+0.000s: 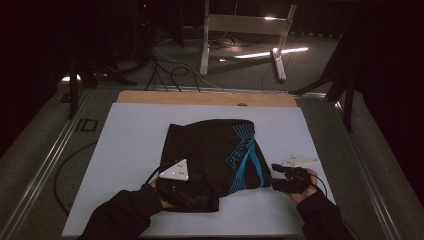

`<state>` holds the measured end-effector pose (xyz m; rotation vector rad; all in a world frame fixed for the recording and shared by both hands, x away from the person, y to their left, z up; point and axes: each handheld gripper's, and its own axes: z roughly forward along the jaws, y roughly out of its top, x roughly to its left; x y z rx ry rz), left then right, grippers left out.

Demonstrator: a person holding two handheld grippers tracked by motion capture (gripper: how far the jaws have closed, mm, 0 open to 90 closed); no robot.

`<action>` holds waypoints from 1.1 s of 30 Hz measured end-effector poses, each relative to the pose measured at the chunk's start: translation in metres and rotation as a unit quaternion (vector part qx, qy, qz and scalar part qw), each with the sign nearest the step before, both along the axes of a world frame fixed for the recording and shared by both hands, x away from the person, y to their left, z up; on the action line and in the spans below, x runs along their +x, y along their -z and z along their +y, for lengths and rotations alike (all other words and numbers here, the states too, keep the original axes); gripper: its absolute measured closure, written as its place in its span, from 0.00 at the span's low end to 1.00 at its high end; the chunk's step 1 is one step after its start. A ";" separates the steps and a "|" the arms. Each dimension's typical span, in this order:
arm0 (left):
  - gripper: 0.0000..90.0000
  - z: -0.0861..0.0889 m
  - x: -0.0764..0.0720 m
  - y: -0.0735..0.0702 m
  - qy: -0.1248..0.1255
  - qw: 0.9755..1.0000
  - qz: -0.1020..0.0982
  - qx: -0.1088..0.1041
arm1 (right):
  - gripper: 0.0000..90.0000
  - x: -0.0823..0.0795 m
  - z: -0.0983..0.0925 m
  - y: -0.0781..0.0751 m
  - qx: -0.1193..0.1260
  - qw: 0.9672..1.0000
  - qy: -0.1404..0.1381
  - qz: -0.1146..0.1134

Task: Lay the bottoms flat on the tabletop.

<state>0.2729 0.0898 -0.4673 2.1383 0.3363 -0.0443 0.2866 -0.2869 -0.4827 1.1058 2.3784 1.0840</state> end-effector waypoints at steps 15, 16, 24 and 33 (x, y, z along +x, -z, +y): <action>0.46 -0.063 0.015 0.037 0.011 0.997 -0.015 0.070 | 0.43 0.000 0.002 0.025 -0.037 0.997 -0.017 0.061; 0.46 -0.063 0.015 0.037 0.011 0.997 -0.015 0.070 | 0.45 0.001 0.003 0.026 -0.041 0.997 -0.015 0.064; 0.51 -0.076 0.021 0.049 -0.006 0.995 -0.038 0.098 | 0.84 0.003 0.008 0.024 -0.054 0.997 -0.013 0.058; 0.86 -0.079 0.020 0.045 -0.031 0.988 -0.086 0.126 | 0.98 0.001 0.008 0.010 -0.034 0.999 -0.011 0.032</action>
